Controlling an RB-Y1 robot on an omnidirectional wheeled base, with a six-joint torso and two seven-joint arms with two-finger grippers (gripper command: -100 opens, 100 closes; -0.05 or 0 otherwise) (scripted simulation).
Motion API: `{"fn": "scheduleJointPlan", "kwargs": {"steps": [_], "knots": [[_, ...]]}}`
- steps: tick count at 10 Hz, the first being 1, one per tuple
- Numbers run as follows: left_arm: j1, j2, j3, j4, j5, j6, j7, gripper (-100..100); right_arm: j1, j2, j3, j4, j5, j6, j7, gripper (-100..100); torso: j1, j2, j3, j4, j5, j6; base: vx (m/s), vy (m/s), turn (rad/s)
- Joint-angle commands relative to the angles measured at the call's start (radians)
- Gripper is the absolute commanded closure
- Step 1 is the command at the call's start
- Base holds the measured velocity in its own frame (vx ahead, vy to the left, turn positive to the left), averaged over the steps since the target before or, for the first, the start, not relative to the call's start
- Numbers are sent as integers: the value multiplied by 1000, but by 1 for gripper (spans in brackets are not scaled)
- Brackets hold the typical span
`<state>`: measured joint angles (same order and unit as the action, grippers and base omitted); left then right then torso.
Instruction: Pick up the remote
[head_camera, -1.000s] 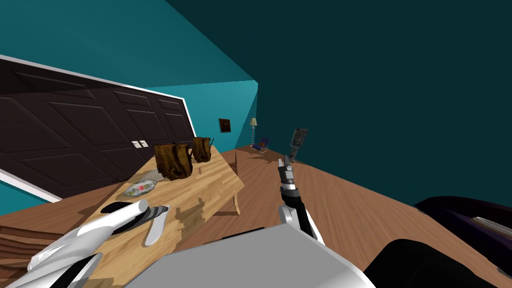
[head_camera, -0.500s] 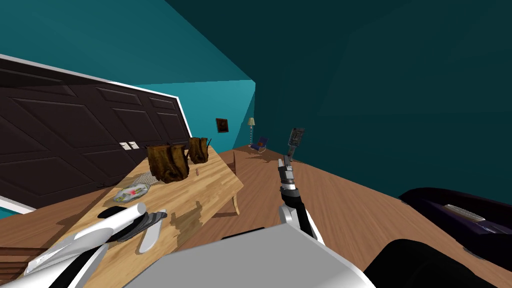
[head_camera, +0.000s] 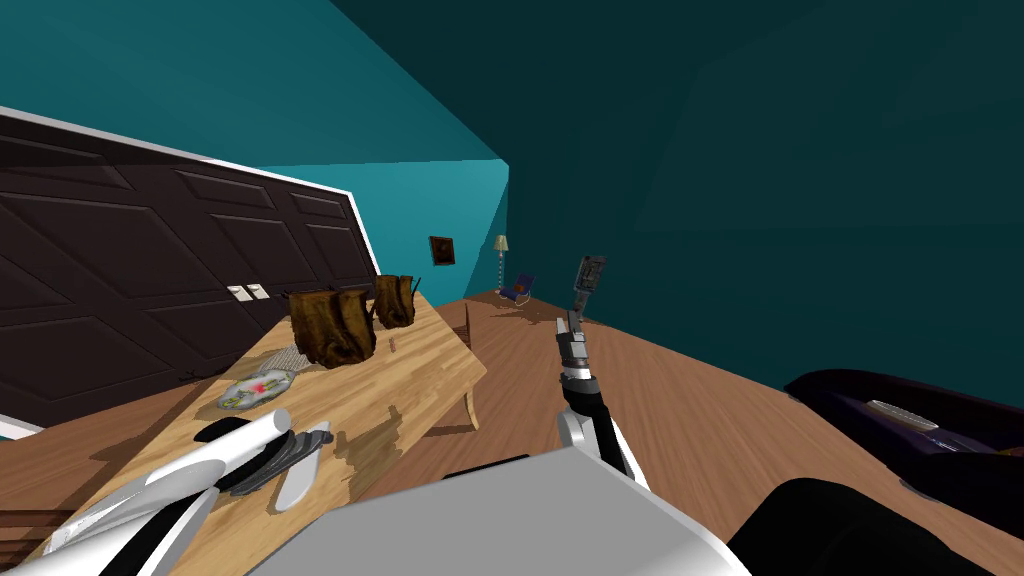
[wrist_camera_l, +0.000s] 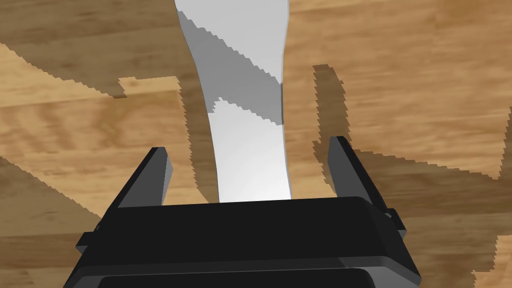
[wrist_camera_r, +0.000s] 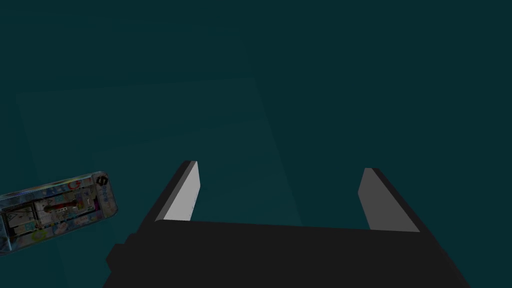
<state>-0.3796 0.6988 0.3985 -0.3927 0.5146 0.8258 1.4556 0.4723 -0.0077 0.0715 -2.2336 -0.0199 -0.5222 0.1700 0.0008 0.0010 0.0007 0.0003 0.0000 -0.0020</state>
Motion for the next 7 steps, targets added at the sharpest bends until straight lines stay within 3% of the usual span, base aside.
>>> {"fn": "scheduleJointPlan", "kwargs": {"steps": [1,2,4,6,7], "knots": [[0,0,0,0,0,0,0,0,0,0,0,0,0,0,0,0,0,0,0,0,0,0,0,0,0],[9,-14,4,14,-6,-28,10,-100,0,0,0,0,0,0,0,0,0,0,0,0,0,0,-1,41,-101],[9,-14,4,14,-6,-28,10,-100,0,0,0,0,0,0,0,0,3,0,0,0,1,0,3,41,-31],[23,-35,11,35,-14,-70,25,-100,0,0,0,0,0,0,0,0,2,0,0,0,0,0,1,39,-90],[3,-25,8,57,-10,-64,12,-100,0,0,0,0,0,0,0,0,3,0,0,0,1,0,1,26,-30]]}}
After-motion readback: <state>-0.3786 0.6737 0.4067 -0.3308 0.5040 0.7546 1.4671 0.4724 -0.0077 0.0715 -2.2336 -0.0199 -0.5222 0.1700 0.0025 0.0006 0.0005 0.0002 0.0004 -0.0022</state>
